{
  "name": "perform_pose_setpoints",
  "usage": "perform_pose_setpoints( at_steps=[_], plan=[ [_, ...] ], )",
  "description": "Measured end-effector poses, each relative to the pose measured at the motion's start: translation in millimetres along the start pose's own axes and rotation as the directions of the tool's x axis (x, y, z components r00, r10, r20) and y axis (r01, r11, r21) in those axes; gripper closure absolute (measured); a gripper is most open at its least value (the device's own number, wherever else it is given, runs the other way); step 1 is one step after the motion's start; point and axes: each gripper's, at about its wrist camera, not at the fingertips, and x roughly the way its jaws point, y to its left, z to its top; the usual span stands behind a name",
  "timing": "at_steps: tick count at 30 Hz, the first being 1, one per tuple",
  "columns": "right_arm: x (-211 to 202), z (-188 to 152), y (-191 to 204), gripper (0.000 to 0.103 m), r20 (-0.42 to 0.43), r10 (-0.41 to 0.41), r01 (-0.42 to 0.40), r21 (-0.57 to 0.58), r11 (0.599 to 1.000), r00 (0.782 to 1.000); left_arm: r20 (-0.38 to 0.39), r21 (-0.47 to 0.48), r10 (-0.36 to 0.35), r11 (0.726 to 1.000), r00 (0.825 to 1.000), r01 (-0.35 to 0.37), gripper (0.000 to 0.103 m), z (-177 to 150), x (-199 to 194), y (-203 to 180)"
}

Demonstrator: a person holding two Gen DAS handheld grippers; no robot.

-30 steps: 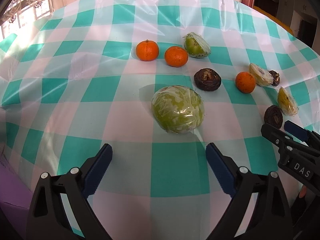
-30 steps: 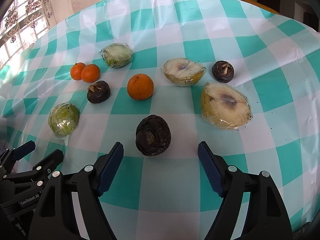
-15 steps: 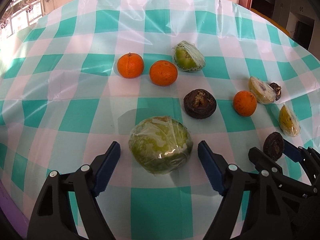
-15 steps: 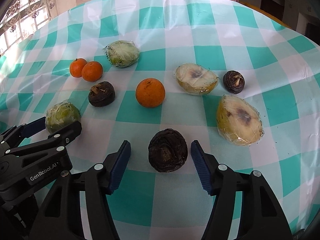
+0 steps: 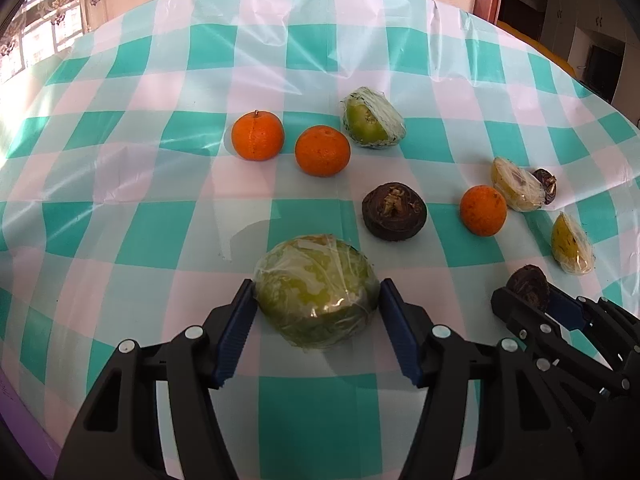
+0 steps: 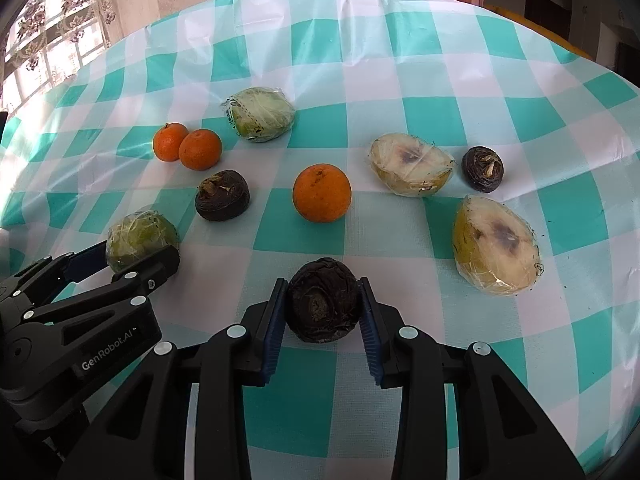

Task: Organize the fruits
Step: 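Close the left tool on the green cabbage while the right tool closes on the dark fruit, then lift and carry the cabbage in the left tool and dark fruit in the right tool to the purple box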

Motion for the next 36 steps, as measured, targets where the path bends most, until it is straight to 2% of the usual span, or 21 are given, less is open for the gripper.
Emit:
perform_pose_setpoints(
  at_steps=[7, 10, 12, 14, 25, 32, 36],
  plan=[
    [-3.5, -0.2, -17.3, 0.068, 0.022, 0.115, -0.117, 0.096, 0.988, 0.993, 0.041, -0.104, -0.07, 0.992, 0.997, 0.074, 0.041, -6.3, -11.7, 17.1],
    [-9.6, -2.4, -26.7, 0.069, 0.065, 0.194, -0.201, 0.135, 0.97, 0.979, 0.059, -0.125, -0.1, 0.986, 0.993, 0.107, 0.041, -16.4, -22.1, 20.4],
    [-18.6, -5.0, -28.7, 0.069, 0.11, 0.22, -0.234, 0.142, 0.962, 0.969, 0.067, -0.14, -0.126, 0.981, 0.99, 0.135, 0.041, -25.4, -30.0, 23.0],
    [-24.3, -8.7, -25.9, 0.069, 0.12, 0.24, -0.255, 0.128, 0.959, 0.963, 0.069, -0.156, -0.146, 0.976, 0.987, 0.155, 0.041, -35.6, -37.9, 25.5],
    [-59.2, -49.5, 6.1, 0.069, 0.085, 0.262, -0.266, 0.041, 0.963, 0.961, 0.09, -0.23, -0.21, 0.947, 0.974, 0.226, 0.041, -101.7, -91.0, 45.7],
    [-86.6, -82.3, 27.8, 0.069, 0.072, 0.258, -0.256, -0.041, 0.966, 0.963, 0.1, -0.192, -0.218, 0.953, 0.971, 0.234, 0.041, -141.2, -124.9, 48.5],
    [-99.7, -97.3, 36.7, 0.069, 0.076, 0.259, -0.252, -0.088, 0.964, 0.963, 0.13, -0.167, -0.197, 0.962, 0.972, 0.218, 0.041, -156.3, -141.5, 48.3]
  ],
)
